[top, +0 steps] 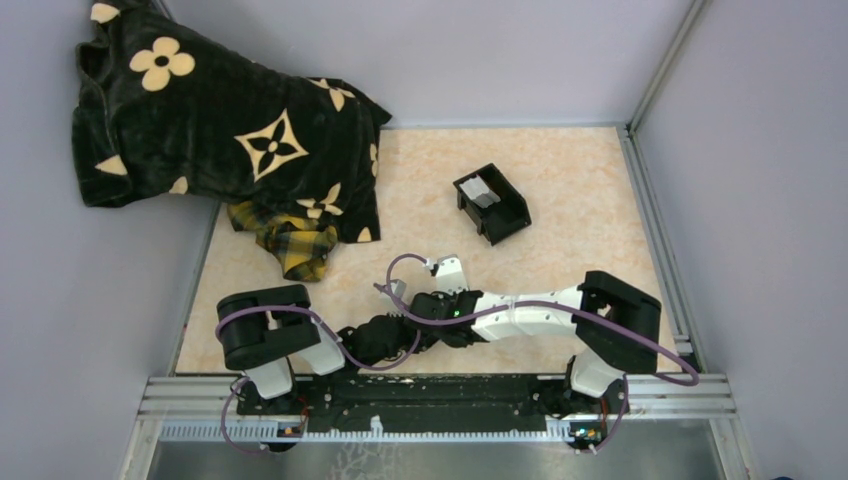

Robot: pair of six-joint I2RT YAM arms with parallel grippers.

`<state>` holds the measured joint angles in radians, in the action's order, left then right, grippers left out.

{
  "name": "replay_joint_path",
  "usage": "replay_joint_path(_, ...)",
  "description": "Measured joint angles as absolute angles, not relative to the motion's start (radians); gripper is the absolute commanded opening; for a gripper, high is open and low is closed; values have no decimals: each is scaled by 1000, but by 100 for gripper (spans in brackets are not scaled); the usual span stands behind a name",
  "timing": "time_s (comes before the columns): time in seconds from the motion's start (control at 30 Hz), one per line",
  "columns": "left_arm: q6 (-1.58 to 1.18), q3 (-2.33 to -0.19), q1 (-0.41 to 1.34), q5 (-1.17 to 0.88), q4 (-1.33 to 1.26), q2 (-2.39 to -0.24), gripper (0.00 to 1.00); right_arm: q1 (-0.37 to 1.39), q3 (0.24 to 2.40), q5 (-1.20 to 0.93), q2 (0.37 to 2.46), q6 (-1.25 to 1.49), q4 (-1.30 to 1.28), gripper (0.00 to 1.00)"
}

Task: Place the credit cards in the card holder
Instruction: Close the card holder at the center of the board.

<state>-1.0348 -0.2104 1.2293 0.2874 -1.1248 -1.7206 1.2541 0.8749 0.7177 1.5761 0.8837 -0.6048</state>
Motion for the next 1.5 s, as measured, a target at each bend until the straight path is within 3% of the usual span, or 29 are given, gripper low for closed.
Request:
replay_joint_path(0.83,-1036,-211,1234,288,-1131,-1726,25,1303,840,804,1593,975,-567,0)
replay_joint_path(1.5,-1070,-291,1314,335,-955,-1689,23,1463,667,1033,1559,1302,-498,0)
